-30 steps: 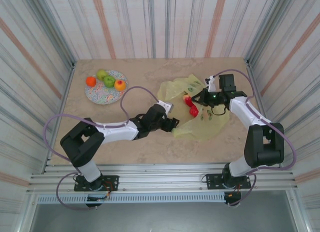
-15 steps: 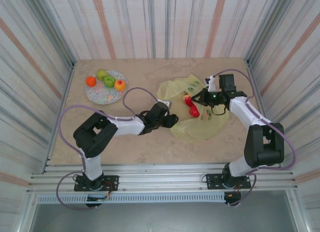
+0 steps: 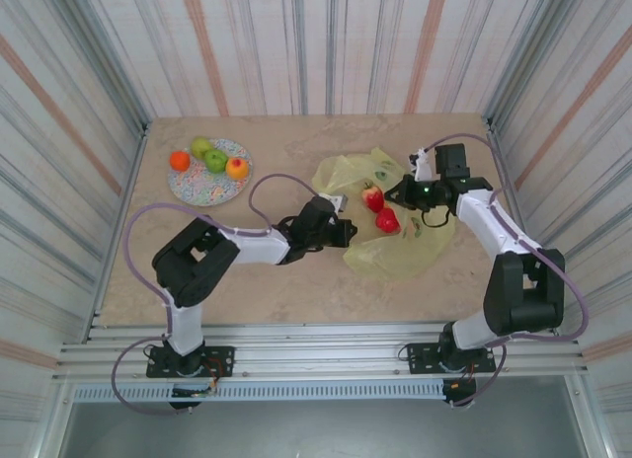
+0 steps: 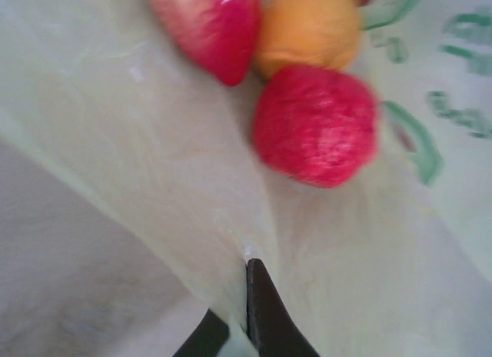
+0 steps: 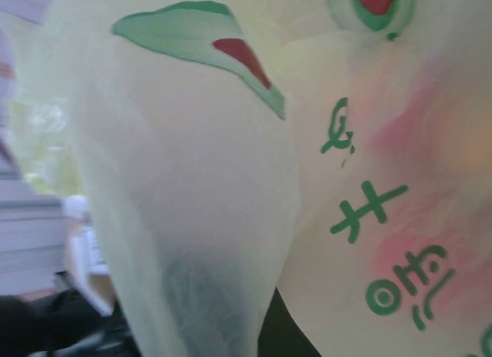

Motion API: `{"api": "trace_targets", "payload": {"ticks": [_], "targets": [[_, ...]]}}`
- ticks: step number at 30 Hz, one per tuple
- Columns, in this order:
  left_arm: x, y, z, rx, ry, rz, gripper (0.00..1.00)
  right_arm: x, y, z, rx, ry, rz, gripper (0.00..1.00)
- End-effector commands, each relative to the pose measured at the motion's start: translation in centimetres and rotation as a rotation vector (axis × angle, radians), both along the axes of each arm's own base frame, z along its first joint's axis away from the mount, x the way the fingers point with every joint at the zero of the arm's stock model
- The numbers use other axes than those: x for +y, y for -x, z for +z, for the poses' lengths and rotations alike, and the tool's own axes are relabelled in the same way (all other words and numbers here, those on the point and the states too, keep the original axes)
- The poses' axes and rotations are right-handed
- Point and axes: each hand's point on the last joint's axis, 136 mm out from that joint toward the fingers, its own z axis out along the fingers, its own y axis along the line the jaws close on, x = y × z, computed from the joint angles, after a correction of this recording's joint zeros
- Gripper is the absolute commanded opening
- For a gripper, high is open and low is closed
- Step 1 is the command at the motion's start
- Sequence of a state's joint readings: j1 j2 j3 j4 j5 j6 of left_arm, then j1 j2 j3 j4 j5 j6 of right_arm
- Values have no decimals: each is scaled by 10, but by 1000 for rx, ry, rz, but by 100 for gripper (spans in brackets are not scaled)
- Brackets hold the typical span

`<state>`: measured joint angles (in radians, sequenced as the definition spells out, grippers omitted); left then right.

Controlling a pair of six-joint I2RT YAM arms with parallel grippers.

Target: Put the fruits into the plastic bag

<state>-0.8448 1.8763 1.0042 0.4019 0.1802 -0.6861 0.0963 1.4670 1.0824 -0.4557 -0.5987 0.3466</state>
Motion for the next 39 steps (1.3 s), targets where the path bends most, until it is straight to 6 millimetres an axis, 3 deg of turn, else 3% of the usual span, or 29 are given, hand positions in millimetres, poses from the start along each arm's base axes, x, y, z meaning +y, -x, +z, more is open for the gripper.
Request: {"api": "trace_targets", "payload": {"ticks": [1, 5, 10, 14, 17, 21, 24, 28, 34, 39], "targets": [[-12, 22, 74, -31, 186, -105, 0, -38, 7, 32, -94, 229, -57, 0], [-12, 34, 102, -26, 243, -142, 0, -57, 14, 48, -130, 338, -92, 0], [-9, 39, 113, -28, 267, -147, 0, -55, 15, 53, -142, 333, -92, 0], [-3, 37, 102, -37, 226, -125, 0, -44, 11, 45, -133, 291, -75, 0], [6, 33, 82, -38, 142, -92, 0, -34, 9, 37, -117, 257, -50, 0], [26, 29, 67, -55, 59, -56, 16, -22, 6, 30, -110, 206, -32, 0], [40, 32, 69, -88, 5, -65, 43, -15, 4, 28, -108, 167, -24, 0], [61, 41, 78, -125, -51, -110, 65, -6, 0, 29, -116, 112, -15, 0], [101, 55, 91, -137, -56, -151, 82, 0, -4, 28, -119, 78, -10, 0], [131, 65, 117, -201, -40, -196, 90, 2, -7, 26, -118, 66, -9, 0]]}}
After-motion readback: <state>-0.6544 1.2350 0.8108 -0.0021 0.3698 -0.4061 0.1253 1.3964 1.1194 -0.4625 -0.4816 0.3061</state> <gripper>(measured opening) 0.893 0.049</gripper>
